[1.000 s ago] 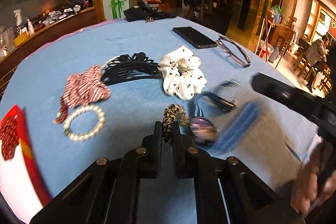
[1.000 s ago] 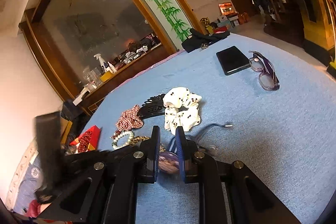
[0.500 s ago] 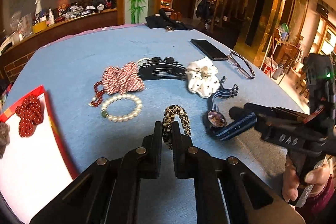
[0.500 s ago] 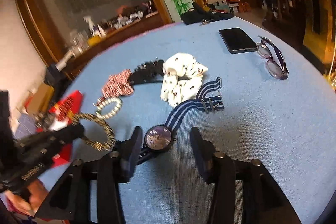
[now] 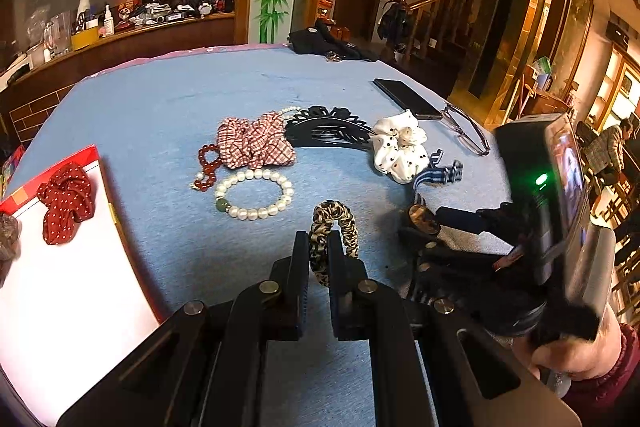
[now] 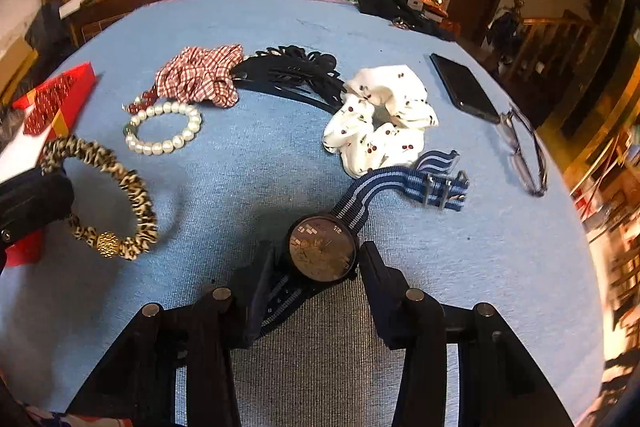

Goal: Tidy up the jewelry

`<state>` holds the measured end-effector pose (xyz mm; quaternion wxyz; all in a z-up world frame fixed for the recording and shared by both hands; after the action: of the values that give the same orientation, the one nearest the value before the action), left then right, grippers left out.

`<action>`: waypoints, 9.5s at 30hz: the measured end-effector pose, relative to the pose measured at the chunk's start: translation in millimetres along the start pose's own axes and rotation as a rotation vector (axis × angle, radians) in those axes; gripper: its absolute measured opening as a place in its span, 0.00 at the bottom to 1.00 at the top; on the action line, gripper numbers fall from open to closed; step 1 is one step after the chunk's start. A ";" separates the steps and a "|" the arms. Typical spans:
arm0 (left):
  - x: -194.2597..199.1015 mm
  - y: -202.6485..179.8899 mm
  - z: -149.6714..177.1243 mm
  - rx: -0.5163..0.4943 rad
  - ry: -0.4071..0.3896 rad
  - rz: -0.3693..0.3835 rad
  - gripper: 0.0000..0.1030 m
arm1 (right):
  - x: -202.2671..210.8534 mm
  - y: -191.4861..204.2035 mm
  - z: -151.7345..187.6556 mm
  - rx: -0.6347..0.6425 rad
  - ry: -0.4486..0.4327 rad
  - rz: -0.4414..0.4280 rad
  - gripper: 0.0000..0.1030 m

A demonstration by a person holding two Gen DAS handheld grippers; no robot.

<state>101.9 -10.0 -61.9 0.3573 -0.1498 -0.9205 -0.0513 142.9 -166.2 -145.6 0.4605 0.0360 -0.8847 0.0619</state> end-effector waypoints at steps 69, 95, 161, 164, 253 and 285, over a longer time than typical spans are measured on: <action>108.0 159.7 29.8 0.241 -0.112 -0.298 0.08 | 163.4 148.1 -53.8 0.074 -0.347 -0.591 0.45; 74.7 265.9 80.0 0.463 0.086 -0.397 0.08 | 13.8 311.3 -81.4 0.162 -0.033 -0.541 0.45; 100.4 165.0 25.3 0.279 -0.072 -0.384 0.45 | 146.7 16.9 -78.4 -0.171 -0.633 -0.220 1.00; 90.2 144.3 19.0 0.243 -0.064 -0.353 0.46 | 154.7 -0.8 -69.1 -0.165 -0.659 -0.200 1.00; -101.7 39.5 -23.8 0.104 0.152 -0.196 0.09 | -2.3 -61.6 -82.8 -0.352 -0.169 -0.429 0.20; -54.4 44.4 -57.7 0.133 -0.014 -0.156 0.04 | -5.3 -54.5 -82.9 -0.324 -0.168 -0.427 0.20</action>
<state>190.9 7.5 -56.4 0.3549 -0.0541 -0.9332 -0.0167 219.7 -208.3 -98.7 0.3880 0.1525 -0.8905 -0.1820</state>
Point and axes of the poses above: each gripper's, at about its wrist camera, not at the fingertips, and x roughly against the way its jaws point, y to its left, z to its underside, the point moved 6 cm from there along -x, roughly the way its jaws point, and after that the axes turned 10 degrees about -x, right-handed, at the moved point
